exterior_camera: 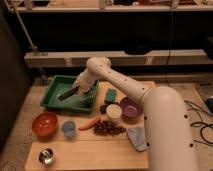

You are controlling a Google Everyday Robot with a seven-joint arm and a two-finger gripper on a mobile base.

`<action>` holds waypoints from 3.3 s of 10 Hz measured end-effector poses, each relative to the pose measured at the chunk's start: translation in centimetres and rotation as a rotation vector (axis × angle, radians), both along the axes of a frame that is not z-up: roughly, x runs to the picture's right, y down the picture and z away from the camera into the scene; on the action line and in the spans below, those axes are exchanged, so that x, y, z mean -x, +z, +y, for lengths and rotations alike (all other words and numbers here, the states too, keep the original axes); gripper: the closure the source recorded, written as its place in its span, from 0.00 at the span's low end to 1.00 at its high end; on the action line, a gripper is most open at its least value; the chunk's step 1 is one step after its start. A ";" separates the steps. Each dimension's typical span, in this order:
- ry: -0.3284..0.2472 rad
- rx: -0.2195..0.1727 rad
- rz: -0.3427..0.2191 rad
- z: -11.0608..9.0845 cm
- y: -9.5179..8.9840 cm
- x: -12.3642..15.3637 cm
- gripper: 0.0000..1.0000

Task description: Wipe tray with brush

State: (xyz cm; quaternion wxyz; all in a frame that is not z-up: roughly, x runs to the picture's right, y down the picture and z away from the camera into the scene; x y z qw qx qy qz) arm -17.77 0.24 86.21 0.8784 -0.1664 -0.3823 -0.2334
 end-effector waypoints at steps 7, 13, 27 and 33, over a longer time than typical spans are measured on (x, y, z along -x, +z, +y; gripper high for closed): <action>-0.034 0.066 -0.206 1.4 -3.6 16.0 1.00; 0.006 0.065 -0.137 -0.9 1.2 20.9 1.00; 0.097 0.037 0.095 -1.4 5.1 -5.5 1.00; 0.024 0.075 -0.025 2.7 -1.4 2.3 1.00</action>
